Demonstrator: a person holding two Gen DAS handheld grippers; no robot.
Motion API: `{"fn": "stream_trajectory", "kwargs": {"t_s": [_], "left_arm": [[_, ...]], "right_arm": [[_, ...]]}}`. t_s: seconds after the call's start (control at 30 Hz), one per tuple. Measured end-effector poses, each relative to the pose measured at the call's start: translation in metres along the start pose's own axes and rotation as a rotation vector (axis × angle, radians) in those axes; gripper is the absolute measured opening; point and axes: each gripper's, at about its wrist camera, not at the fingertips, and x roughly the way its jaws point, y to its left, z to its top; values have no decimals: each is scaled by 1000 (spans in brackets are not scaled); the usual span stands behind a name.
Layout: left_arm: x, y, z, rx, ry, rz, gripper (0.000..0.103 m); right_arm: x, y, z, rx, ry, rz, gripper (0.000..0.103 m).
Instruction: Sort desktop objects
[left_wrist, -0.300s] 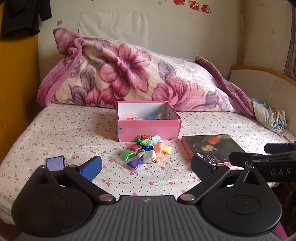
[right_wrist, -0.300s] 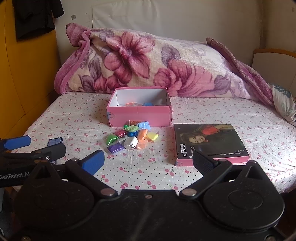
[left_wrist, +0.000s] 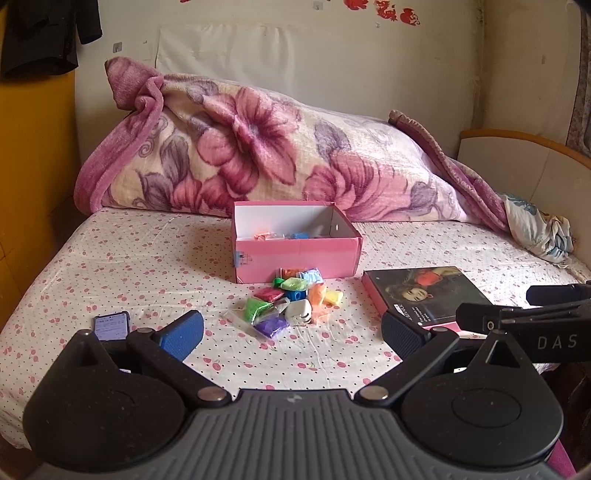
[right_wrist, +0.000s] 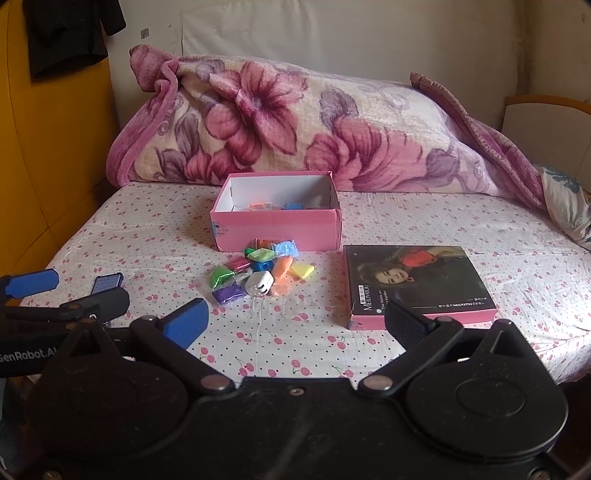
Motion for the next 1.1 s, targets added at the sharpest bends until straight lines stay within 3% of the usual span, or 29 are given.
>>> {"fn": "stream_trajectory", "kwargs": {"t_s": [1.1], "left_arm": [[-6,-6,-5,4,-10,-13,103]], "right_arm": [[2,3,-5,-13,9,-15,102]]}}
